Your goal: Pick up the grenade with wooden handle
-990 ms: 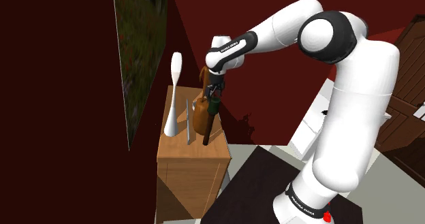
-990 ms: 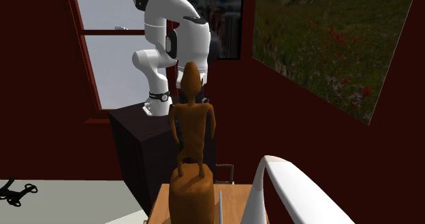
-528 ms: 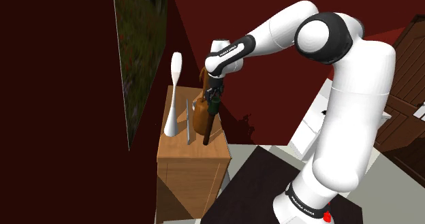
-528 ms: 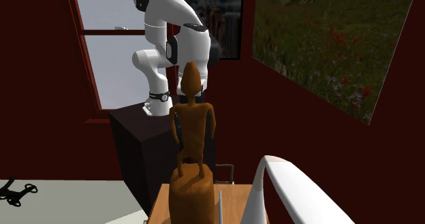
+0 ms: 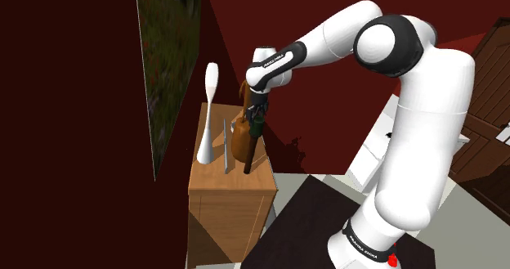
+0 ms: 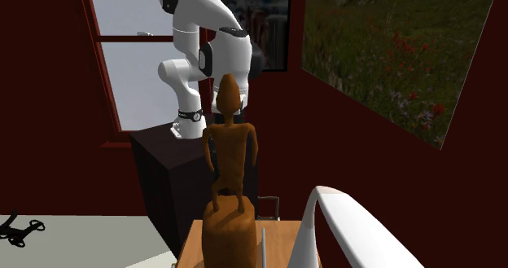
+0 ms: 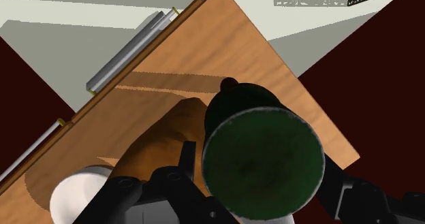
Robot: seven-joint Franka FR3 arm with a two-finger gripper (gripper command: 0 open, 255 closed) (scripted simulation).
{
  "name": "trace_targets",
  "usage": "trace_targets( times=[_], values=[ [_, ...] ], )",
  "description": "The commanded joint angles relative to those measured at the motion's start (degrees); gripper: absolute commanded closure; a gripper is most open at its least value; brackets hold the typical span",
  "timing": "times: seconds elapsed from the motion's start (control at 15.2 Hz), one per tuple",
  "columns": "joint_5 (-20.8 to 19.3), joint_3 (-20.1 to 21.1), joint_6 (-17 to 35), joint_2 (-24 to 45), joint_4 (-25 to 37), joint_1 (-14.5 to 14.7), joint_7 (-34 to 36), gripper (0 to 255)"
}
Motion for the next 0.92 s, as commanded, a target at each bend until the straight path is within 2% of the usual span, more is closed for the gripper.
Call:
trace_targets(
  times=[0.0,0.86],
  values=[
    [-0.12,-0.06,-1.02,-0.63,0.35,0.03,0.02,255],
    [-0.83,-0.29,-9.81,-5.57,4.25,0.33,0.0,255]
  ],
)
